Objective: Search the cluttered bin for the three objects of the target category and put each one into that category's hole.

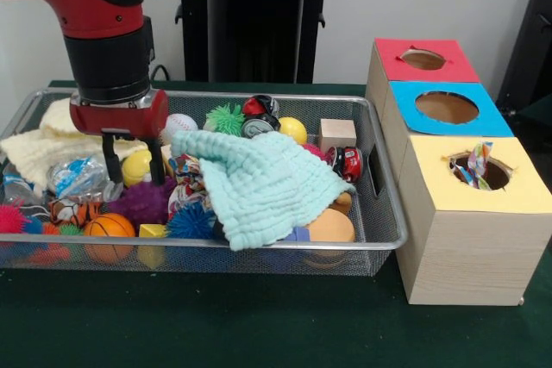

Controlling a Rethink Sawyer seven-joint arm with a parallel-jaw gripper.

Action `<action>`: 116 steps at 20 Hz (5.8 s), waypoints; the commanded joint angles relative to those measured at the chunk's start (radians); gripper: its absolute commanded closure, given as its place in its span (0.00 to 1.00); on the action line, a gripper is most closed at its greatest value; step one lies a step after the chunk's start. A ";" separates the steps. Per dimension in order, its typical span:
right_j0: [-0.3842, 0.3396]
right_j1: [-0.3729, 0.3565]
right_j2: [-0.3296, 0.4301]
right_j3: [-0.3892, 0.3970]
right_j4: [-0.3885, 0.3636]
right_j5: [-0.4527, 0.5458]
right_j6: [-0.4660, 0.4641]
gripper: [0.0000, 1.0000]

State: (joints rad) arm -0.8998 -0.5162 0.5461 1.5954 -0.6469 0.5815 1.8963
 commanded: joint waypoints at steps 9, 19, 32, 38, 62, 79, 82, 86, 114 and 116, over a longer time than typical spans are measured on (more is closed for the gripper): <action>-0.022 0.066 0.009 0.021 -0.007 -0.006 -0.090 0.00; -0.091 0.132 0.042 -0.031 -0.009 0.036 -0.199 0.00; -0.086 0.064 0.084 -0.041 0.016 0.129 -0.230 0.00; -0.092 0.030 0.095 -0.003 0.011 0.110 -0.218 0.00; -0.082 0.065 0.214 -0.148 -0.068 0.302 -0.569 0.00; -0.081 0.100 0.194 -0.168 -0.054 0.283 -0.619 0.00; -0.076 0.116 0.216 -0.197 -0.065 0.303 -0.695 0.00; -0.090 0.140 0.226 -0.205 -0.075 0.338 -0.781 0.00; -0.120 0.222 0.168 -0.282 -0.091 0.316 -0.908 0.00; -0.119 0.222 0.170 -0.280 -0.093 0.314 -0.913 0.00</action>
State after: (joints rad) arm -1.0353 -0.3290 0.7230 1.3772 -0.6902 0.7895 1.3029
